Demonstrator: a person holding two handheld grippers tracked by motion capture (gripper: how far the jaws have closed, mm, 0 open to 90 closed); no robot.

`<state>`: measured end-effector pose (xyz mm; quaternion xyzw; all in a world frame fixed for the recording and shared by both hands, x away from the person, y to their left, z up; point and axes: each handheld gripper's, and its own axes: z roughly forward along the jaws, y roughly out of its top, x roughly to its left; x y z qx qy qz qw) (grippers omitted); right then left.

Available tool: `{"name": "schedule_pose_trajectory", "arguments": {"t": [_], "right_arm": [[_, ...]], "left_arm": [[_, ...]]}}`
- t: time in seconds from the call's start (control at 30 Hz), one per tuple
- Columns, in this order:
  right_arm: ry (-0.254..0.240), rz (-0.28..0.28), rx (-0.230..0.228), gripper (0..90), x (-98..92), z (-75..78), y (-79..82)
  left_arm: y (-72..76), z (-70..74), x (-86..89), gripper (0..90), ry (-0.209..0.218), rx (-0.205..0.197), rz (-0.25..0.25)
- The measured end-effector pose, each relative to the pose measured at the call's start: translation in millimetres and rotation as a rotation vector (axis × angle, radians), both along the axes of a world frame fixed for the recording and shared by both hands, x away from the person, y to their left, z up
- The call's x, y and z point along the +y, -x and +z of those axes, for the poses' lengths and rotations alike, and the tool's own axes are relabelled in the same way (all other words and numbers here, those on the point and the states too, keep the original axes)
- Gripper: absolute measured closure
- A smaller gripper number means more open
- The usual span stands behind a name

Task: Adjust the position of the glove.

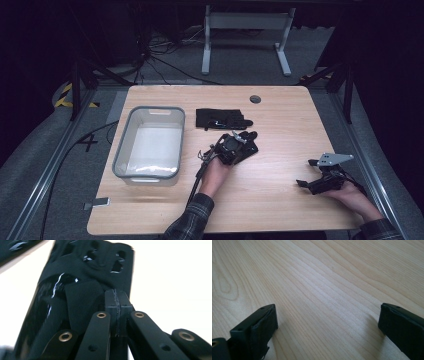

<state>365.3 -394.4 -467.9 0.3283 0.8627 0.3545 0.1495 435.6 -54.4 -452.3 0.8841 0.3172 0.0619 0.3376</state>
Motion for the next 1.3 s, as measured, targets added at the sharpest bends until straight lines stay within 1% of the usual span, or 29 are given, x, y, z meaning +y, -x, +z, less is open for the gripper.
{"name": "schedule_pose_trajectory", "arguments": {"t": [0.17, 0.2, 0.43, 0.5, 0.6, 0.63, 0.8, 0.87, 0.97, 1.1, 1.23, 1.3], "right_arm": [[0.0, 0.0, 0.0, 2.7, 0.0, 0.0, 0.0], [0.0, 0.0, 0.0, 2.7, 0.0, 0.0, 0.0], [0.001, 0.002, 0.0, 2.7, -0.1, 0.0, -0.1], [0.0, 0.002, 0.0, 2.7, -0.1, 0.0, -0.1], [0.001, 0.003, -0.001, 2.7, -0.1, 0.0, -0.2], [0.001, 0.002, 0.0, 2.7, -0.1, 0.0, -0.1], [0.001, 0.003, 0.0, 2.6, -0.2, 0.0, -0.1], [0.001, 0.003, 0.0, 2.6, -0.2, 0.0, -0.1], [0.001, 0.004, 0.0, 2.6, -0.2, 0.0, -0.1], [0.001, 0.005, -0.001, 2.6, -0.2, 0.0, -0.1], [0.001, 0.004, 0.0, 2.6, -0.2, 0.0, -0.1], [0.001, 0.004, 0.0, 2.6, -0.1, 0.0, -0.1]], "left_arm": [[7.0, -0.2, -16.1, 89.7, 0.018, 0.019, -0.051], [7.0, -0.2, -16.1, 89.7, 0.018, 0.019, -0.051], [16.4, -0.6, -35.7, 89.7, 0.037, 0.04, -0.111], [19.0, 0.1, -39.4, 89.7, 0.037, 0.037, -0.122], [20.7, 4.6, -39.1, 89.6, 0.04, 0.028, -0.13], [21.4, 7.8, -37.4, 89.6, 0.05, 0.022, -0.127], [22.6, 20.7, -22.7, 89.6, 0.065, 0.002, -0.108], [23.3, 25.9, -11.1, 89.7, 0.071, -0.006, -0.09], [24.8, 29.7, 1.7, 89.7, 0.073, -0.013, -0.066], [29.4, 29.4, 22.5, 89.7, 0.064, -0.015, -0.022], [35.7, 23.9, 38.0, 89.7, 0.048, 0.004, 0.009], [40.0, 20.8, 41.8, 89.7, 0.042, 0.014, 0.016]]}}
